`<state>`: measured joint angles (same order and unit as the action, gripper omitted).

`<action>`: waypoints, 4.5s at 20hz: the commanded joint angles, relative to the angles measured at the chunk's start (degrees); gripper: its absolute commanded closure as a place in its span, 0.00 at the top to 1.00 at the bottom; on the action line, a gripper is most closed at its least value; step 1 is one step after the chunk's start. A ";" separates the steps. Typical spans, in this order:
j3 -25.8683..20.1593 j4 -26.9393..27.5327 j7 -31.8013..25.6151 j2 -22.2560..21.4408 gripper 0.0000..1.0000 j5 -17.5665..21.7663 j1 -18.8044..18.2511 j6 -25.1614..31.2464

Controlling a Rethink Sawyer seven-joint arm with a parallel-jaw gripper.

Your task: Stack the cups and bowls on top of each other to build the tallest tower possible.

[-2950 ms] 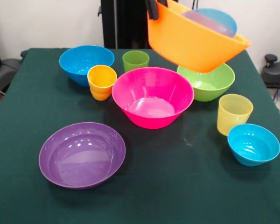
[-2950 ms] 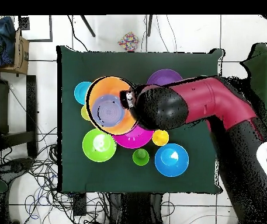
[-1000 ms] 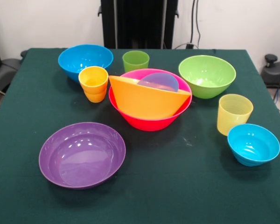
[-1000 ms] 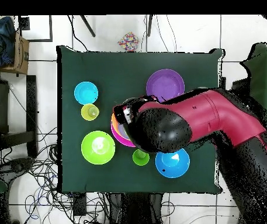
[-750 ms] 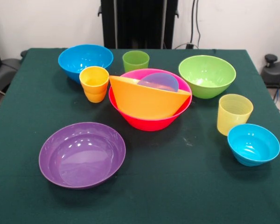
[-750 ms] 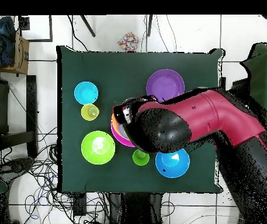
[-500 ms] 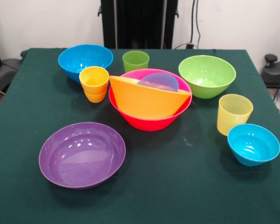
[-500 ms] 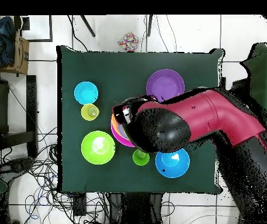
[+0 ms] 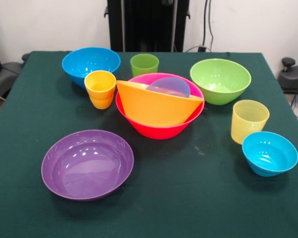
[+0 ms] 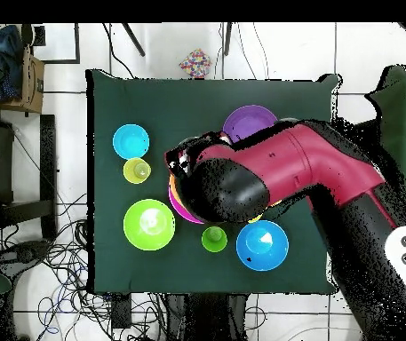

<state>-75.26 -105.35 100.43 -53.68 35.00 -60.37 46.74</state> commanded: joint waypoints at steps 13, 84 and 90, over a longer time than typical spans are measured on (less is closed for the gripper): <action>9.94 2.86 -12.65 10.23 1.00 20.60 5.85 -9.11; 21.15 3.79 -10.93 8.31 1.00 23.84 14.12 -12.72; 20.82 3.42 -13.71 9.59 1.00 20.84 13.34 -11.18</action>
<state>-56.61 -99.78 100.43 -46.36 56.59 -48.31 26.90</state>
